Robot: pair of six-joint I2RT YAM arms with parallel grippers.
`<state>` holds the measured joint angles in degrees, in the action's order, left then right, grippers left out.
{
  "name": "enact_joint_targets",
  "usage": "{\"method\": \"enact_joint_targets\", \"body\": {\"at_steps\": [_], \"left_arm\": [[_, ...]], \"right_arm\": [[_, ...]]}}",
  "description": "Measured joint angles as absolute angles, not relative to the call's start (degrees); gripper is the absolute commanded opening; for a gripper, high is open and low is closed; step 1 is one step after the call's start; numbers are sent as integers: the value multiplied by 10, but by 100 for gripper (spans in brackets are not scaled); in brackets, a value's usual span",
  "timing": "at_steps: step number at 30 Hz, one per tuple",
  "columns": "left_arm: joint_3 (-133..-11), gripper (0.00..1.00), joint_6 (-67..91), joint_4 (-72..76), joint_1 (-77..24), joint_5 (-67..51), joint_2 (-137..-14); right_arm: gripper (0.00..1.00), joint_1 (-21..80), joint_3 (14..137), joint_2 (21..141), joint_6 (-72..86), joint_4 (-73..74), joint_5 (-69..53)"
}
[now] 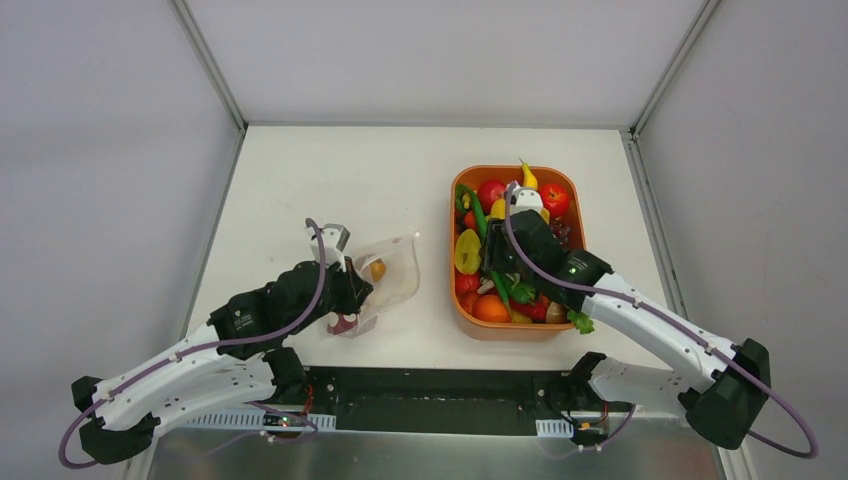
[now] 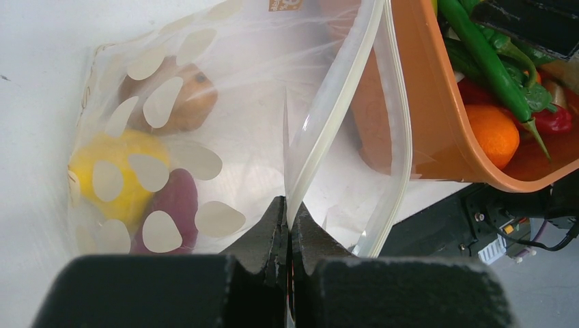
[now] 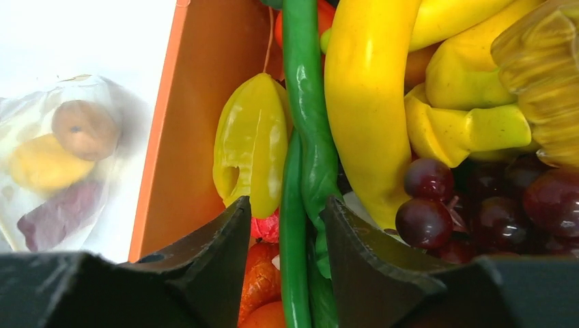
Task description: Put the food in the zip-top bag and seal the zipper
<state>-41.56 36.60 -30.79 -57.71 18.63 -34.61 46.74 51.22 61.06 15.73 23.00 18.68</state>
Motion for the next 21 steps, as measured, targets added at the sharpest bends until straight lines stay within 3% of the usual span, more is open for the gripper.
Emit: {"method": "enact_joint_targets", "body": {"at_steps": [11, 15, 21], "left_arm": [[-415, 0, 366, -309, -577, 187, -344], [-415, 0, 366, -309, -577, 186, -347], [-415, 0, 366, -309, -577, 186, -354]], "right_arm": [[45, 467, 515, 622, 142, 230, 220], [35, 466, 515, 613, 130, 211, 223], [34, 463, 517, 679, 128, 195, 242]]}}
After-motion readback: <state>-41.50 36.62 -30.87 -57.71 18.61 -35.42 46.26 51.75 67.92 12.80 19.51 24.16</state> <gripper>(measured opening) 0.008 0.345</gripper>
